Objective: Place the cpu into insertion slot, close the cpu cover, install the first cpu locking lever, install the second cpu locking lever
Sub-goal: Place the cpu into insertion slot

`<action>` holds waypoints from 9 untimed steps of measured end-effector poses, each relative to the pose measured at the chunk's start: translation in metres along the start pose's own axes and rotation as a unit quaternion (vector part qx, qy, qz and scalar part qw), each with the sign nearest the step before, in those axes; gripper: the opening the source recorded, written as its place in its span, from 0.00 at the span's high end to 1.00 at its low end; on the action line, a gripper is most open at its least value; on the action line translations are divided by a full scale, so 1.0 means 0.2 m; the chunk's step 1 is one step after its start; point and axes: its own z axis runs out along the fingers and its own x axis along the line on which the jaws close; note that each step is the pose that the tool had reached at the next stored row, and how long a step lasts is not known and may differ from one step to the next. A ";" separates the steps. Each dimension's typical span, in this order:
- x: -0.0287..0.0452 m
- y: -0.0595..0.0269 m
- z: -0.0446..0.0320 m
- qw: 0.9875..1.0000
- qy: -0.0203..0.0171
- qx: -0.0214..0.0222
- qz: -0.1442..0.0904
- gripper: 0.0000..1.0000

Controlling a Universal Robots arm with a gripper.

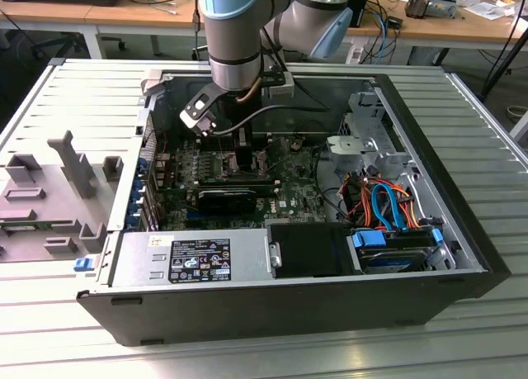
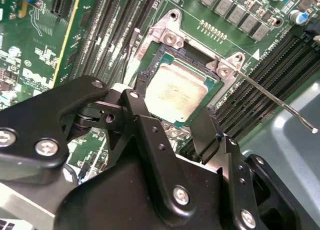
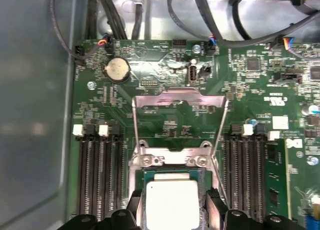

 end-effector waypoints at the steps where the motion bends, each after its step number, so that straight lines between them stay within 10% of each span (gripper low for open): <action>1: 0.001 0.000 0.000 1.000 0.000 0.000 0.000 0.38; 9: 0.009 -0.002 0.023 1.000 0.000 0.000 0.000 0.38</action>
